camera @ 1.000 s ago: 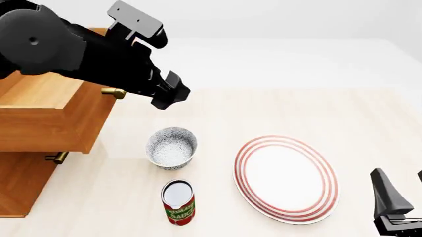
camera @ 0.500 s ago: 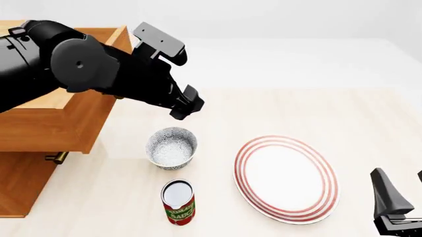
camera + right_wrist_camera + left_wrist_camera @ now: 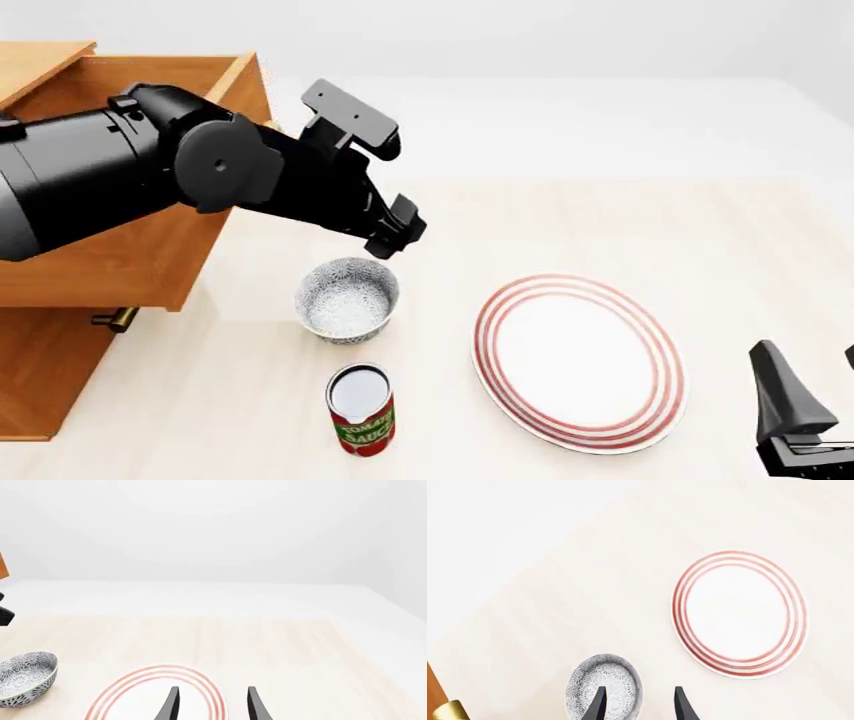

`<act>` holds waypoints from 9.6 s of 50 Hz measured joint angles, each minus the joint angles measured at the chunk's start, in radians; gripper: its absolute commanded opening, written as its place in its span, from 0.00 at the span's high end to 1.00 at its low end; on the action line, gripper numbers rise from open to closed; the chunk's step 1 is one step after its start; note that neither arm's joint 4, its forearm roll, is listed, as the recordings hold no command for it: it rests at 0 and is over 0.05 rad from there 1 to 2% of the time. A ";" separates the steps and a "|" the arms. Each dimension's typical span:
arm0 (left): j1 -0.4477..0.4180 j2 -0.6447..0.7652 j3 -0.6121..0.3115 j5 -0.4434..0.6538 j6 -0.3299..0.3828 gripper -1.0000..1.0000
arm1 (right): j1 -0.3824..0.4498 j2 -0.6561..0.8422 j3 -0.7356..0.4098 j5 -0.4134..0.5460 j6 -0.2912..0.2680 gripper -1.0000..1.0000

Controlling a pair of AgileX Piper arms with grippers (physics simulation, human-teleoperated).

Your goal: Put the bowl in the top drawer of the cabinet.

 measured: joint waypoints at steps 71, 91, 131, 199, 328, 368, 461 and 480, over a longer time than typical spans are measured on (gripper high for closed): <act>0.022 0.167 0.145 -0.246 -0.045 0.00 | 0.000 0.000 0.000 -0.003 0.005 0.00; 0.038 0.216 0.171 -0.303 -0.060 0.00 | 0.001 -0.001 0.000 -0.005 0.006 0.00; 0.038 0.311 0.210 -0.394 -0.086 0.00 | 0.002 -0.001 0.000 -0.009 0.001 0.00; 0.048 0.385 0.229 -0.468 -0.113 1.00 | 0.003 -0.001 0.000 -0.011 -0.001 0.00; 0.177 -0.080 -0.646 0.355 0.373 1.00 | 0.001 -0.001 0.000 -0.013 -0.015 0.00; 0.469 -0.227 -0.288 0.183 0.367 1.00 | 0.000 -0.001 0.000 -0.018 -0.021 0.00; 0.654 -0.228 0.047 -0.048 0.348 1.00 | -0.002 -0.001 0.000 -0.024 -0.034 0.00; 0.662 -0.213 0.026 -0.061 0.326 0.00 | -0.003 -0.001 0.000 -0.026 -0.038 0.00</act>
